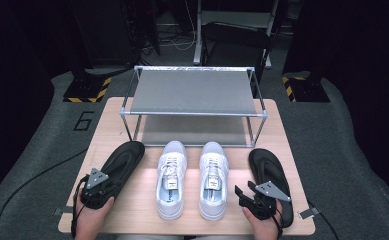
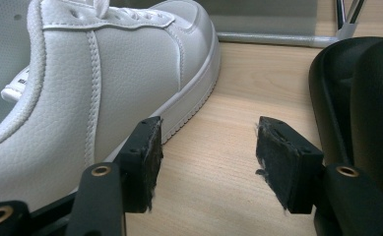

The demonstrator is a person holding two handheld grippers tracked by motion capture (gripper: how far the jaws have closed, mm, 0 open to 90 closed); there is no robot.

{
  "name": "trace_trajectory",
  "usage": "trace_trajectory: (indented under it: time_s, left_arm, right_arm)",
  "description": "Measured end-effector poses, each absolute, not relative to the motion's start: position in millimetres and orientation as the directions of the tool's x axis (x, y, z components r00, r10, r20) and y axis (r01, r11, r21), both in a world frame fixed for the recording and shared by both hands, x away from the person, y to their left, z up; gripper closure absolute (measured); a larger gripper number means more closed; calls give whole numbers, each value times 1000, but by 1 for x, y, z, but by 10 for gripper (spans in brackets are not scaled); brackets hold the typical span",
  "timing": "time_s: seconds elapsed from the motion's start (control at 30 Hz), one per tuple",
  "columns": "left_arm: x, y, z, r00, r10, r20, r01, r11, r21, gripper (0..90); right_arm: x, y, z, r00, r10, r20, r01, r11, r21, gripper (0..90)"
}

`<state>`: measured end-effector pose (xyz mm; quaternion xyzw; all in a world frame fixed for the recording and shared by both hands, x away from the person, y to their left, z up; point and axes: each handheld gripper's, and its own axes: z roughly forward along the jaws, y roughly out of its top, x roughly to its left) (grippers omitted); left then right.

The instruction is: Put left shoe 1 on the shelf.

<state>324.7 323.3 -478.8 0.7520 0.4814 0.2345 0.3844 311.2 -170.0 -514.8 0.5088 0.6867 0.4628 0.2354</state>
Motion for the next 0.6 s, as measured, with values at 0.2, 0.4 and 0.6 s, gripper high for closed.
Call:
trace_trajectory:
  time_s: [0.2, 0.4, 0.6]
  left_arm:
    - [328, 318, -476, 430, 903, -16, 549, -247, 799, 838]
    - [326, 312, -473, 430, 903, -20, 553, -245, 796, 838]
    - [325, 307, -471, 442, 897, -19, 547, -253, 798, 838]
  right_arm:
    - [312, -170, -515, -379, 914, 144, 480, 61, 875, 428]
    - [311, -170, -515, -367, 918, 152, 480, 47, 876, 428]
    - [312, -171, -515, -374, 914, 158, 480, 44, 876, 428]
